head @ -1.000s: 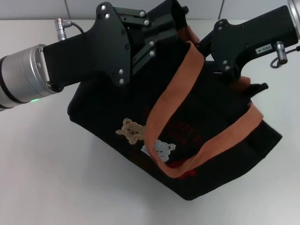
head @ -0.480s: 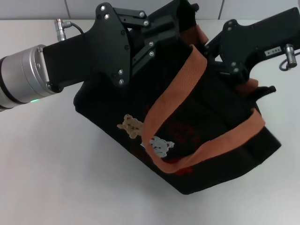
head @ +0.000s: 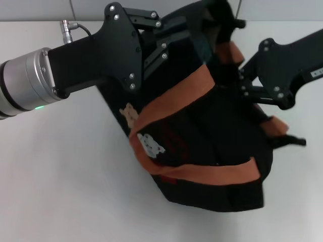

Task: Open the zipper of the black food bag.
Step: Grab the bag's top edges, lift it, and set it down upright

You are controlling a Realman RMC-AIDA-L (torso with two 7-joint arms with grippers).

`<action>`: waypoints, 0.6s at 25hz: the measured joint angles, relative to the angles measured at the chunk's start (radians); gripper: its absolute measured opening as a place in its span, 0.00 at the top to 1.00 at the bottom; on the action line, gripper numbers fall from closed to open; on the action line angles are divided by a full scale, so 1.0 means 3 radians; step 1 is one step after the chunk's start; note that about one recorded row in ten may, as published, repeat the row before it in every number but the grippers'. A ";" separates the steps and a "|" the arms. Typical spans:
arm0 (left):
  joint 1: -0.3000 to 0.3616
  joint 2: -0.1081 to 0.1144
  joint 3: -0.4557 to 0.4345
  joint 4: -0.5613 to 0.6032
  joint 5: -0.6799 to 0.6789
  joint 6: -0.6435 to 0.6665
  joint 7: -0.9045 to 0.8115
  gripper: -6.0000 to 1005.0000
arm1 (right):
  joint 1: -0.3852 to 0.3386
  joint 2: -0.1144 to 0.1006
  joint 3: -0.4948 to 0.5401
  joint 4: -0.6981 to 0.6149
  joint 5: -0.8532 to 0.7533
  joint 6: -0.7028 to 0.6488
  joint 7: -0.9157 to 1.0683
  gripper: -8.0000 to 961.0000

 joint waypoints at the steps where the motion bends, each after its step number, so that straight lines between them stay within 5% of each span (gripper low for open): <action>1: 0.0000 0.0000 0.0000 0.0002 -0.0004 0.0000 0.0000 0.92 | -0.0019 -0.0004 0.0000 -0.0031 -0.0006 -0.0018 0.0015 0.99; 15: 0.0066 0.0007 -0.0051 0.0010 -0.0116 -0.0029 0.0006 0.99 | -0.0170 0.0016 0.0001 -0.0234 -0.0034 -0.0238 0.0039 0.99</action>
